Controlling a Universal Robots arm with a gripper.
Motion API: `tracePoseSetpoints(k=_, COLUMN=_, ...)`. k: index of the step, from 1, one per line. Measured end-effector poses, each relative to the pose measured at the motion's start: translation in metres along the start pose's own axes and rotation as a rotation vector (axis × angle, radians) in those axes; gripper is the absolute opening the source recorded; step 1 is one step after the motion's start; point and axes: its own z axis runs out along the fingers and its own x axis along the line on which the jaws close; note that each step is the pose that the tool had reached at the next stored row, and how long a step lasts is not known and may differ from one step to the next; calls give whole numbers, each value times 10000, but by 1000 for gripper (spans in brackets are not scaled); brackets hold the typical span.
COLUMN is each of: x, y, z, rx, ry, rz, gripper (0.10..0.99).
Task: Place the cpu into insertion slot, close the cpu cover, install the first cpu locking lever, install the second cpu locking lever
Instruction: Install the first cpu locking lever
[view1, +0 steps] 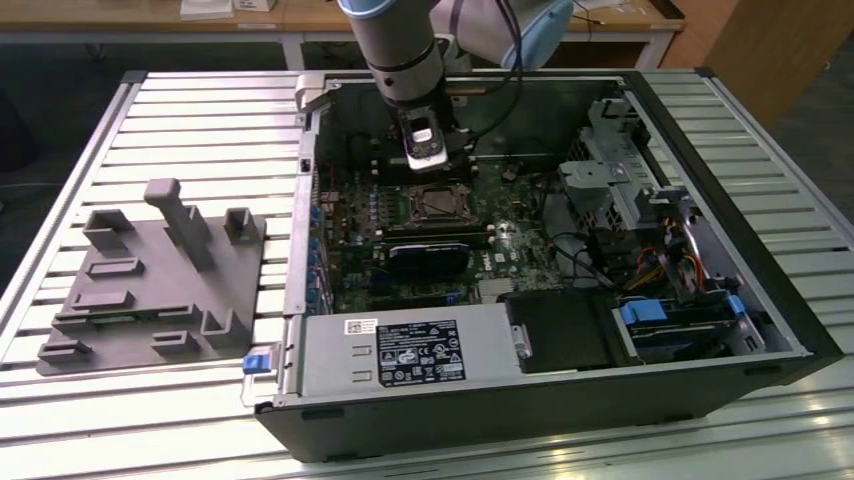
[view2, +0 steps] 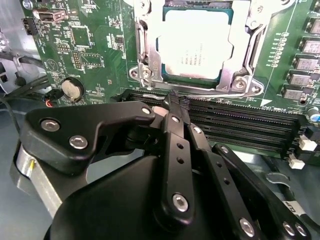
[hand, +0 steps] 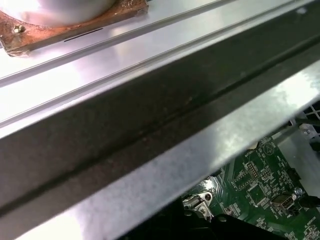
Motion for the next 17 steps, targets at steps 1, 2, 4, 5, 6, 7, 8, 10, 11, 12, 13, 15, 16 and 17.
tracePoseSetpoints(k=1, x=-3, y=2, z=7, rx=-1, ry=-1, rz=0, gripper=106)
tracePoseSetpoints(k=2, x=-7, y=3, z=14, rx=0, ry=0, rz=-1, gripper=106)
tracePoseSetpoints(k=4, x=-6, y=1, z=25, rx=6, ry=-4, rz=-2, gripper=106)
tracePoseSetpoints(k=5, x=-6, y=0, z=29, rx=11, ry=-6, rz=-4, gripper=106)
tracePoseSetpoints(k=6, x=-4, y=-2, z=38, rx=18, ry=-9, rz=-8, gripper=106)
tracePoseSetpoints(k=7, x=-3, y=-3, z=42, rx=19, ry=-11, rz=-9, gripper=106)
tracePoseSetpoints(k=8, x=-2, y=-4, z=48, rx=20, ry=-12, rz=-9, gripper=106)
tracePoseSetpoints(k=10, x=-1, y=-7, z=57, rx=25, ry=-11, rz=-8, gripper=106)
tracePoseSetpoints(k=11, x=0, y=-8, z=61, rx=27, ry=-11, rz=-8, gripper=106)
tracePoseSetpoints(k=12, x=0, y=-9, z=65, rx=27, ry=-10, rz=-9, gripper=106)
tracePoseSetpoints(k=13, x=-1, y=-9, z=68, rx=27, ry=-10, rz=-10, gripper=106)
tracePoseSetpoints(k=15, x=-1, y=-8, z=73, rx=14, ry=-11, rz=-7, gripper=106)
tracePoseSetpoints(k=16, x=-1, y=-8, z=73, rx=17, ry=-13, rz=-8, gripper=106)
tracePoseSetpoints(k=17, x=-1, y=-8, z=73, rx=19, ry=-14, rz=-8, gripper=106)
